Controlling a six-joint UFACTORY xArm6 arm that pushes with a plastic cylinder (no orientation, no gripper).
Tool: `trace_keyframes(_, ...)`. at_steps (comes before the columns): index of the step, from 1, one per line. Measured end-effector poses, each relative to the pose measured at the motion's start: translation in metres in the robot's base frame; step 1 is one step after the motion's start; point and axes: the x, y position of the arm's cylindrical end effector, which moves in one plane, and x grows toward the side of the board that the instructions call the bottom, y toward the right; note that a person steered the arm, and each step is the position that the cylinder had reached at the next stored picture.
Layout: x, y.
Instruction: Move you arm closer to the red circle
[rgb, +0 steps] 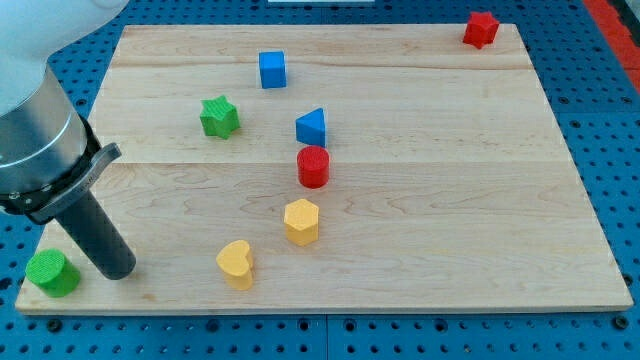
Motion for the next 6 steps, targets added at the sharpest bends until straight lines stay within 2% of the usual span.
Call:
trace_keyframes(2,-0.001,0.031)
trace_keyframes(3,-0.02,0.053)
trace_keyframes(5,-0.082,0.061)
trace_keyframes(6,-0.088,0.083)
